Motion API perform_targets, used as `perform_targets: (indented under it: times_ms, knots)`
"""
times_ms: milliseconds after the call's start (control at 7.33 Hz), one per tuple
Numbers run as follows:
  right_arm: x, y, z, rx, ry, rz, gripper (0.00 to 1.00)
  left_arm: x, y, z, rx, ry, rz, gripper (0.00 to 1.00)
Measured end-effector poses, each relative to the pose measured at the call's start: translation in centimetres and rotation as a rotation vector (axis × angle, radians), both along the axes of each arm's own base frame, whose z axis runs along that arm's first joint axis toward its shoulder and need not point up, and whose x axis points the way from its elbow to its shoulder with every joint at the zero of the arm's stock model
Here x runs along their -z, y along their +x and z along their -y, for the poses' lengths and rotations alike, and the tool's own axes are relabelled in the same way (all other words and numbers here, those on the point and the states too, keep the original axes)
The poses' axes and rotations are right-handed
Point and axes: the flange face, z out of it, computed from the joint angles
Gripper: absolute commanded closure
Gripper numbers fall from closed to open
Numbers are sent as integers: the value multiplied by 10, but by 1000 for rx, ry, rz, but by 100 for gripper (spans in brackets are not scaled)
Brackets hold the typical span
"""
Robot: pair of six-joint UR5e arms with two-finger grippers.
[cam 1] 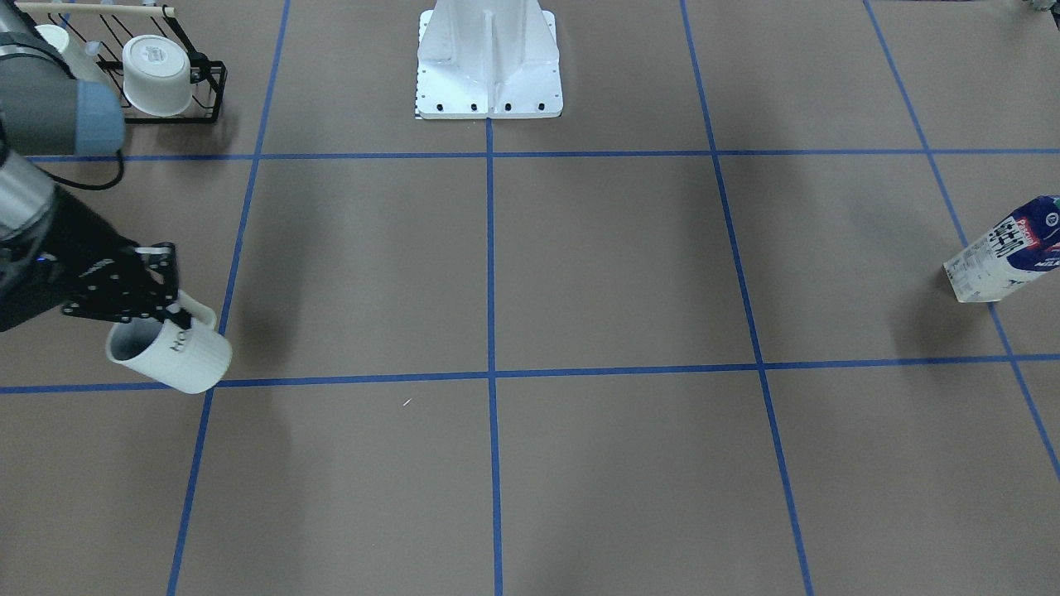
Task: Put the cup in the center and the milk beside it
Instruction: 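Carry the white mug with the right gripper to the table center and lower it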
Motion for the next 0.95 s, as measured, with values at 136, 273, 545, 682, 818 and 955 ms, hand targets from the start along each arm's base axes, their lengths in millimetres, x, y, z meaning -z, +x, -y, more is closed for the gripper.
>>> perform_targets:
  times_ms: [136,273,545,682,818,955]
  knots:
    - [55,-74,-12,-41,-59,-33,100,-1,0,0,0,-1,0,1]
    - [98,-138,-34,-77,-103,-104,100,-2,0,0,0,-4,0,1]
    - [160,-232,-78,-110,-218,-217,100,-6,0,0,0,-12,-1,1]
    - [183,-276,-90,-119,-290,-252,100,-8,0,0,0,-15,-1,1]
    - [197,-310,-100,-120,-338,-279,100,-10,0,1,0,-21,-1,1]
    - [203,-330,-111,-113,-362,-301,99,-13,0,1,0,-26,-1,1]
